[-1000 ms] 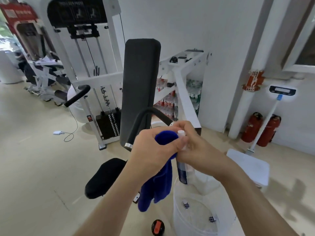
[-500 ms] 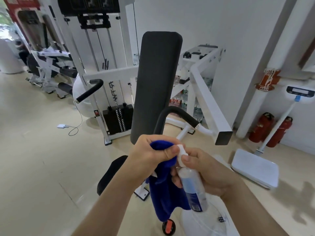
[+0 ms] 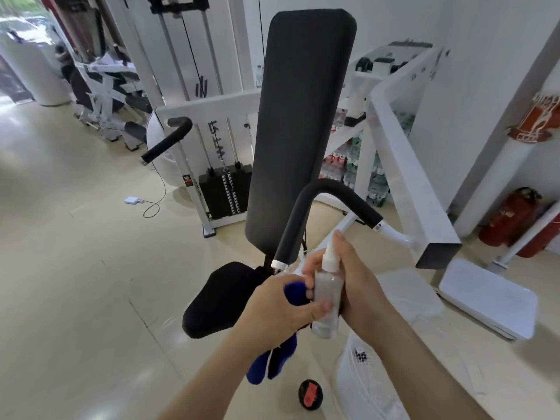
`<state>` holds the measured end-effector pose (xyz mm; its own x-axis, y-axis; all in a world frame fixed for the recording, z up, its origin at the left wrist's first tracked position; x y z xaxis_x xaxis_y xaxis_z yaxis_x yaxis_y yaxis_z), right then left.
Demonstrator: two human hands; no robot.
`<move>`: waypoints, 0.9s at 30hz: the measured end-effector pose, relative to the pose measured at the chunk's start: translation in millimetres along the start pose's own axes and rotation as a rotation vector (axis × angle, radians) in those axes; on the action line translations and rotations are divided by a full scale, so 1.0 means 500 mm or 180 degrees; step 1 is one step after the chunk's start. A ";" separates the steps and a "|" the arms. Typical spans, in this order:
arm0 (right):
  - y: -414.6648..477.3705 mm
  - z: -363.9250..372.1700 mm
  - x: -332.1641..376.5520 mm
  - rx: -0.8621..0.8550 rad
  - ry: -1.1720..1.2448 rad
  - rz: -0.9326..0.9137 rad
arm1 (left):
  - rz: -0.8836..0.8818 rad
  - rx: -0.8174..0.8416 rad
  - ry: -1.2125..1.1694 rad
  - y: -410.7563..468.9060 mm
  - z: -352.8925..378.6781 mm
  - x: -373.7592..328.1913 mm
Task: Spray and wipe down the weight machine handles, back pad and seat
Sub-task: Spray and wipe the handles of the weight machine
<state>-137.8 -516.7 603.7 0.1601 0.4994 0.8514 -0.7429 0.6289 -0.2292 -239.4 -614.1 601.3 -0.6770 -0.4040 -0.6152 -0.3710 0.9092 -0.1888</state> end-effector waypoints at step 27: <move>0.187 0.045 -0.022 -0.2346 -0.0892 -0.0880 | -0.0051 -0.0424 -0.0974 0.158 -0.104 0.188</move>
<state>-223.4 -476.8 583.3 0.0344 0.1643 0.9858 -0.0695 0.9844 -0.1617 -365.6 -585.5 568.5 -0.4554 -0.3509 -0.8182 -0.4735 0.8738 -0.1111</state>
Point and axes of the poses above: each hand's wrist, its own y-axis towards the middle knuckle, its own z-axis out of the palm, x = y × z, the point moved 1 cm from there along y, towards the middle knuckle, and after that the axes turned 14 degrees about y, right-handed, at the moved point
